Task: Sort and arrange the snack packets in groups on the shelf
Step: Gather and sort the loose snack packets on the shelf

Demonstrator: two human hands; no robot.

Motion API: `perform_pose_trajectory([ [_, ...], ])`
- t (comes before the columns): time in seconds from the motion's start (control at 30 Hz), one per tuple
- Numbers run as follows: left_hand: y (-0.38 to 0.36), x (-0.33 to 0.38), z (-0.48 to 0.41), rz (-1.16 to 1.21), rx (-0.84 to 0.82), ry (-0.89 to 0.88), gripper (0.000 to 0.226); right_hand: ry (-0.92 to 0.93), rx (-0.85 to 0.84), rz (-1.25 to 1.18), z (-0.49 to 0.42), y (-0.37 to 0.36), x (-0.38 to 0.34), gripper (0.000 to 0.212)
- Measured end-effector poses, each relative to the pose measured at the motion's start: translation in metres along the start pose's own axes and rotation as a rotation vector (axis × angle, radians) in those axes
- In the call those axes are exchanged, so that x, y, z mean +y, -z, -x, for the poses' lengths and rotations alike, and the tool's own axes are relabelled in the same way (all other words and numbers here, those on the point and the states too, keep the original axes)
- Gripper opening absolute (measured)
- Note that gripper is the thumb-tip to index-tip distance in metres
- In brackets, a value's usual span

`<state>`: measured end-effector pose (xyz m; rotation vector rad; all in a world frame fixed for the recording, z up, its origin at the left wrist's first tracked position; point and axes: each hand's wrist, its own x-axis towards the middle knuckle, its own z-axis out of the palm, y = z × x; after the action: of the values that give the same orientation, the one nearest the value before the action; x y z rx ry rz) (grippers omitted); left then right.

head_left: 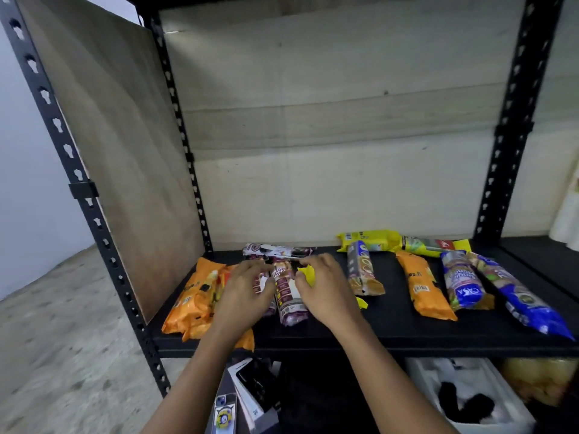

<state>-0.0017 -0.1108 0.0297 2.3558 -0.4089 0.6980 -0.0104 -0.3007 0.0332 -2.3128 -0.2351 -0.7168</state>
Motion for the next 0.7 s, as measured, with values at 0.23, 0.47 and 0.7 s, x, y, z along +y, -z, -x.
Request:
perform_pose_trajectory([
  [0.23,-0.057,0.05,-0.022,0.066,-0.109,-0.059,0.028,-0.098,0.047,0.099,-0.001,0.053,0.051,0.034],
  [0.47,-0.109,0.097,-0.032,0.046,-0.212,-0.117,0.038,-0.259,0.131,0.37,0.011,0.087,0.096,0.04],
  [0.7,-0.14,0.107,-0.032,-0.065,-0.216,-0.141,0.042,-0.428,-0.047,0.479,0.018,0.104,0.134,0.059],
])
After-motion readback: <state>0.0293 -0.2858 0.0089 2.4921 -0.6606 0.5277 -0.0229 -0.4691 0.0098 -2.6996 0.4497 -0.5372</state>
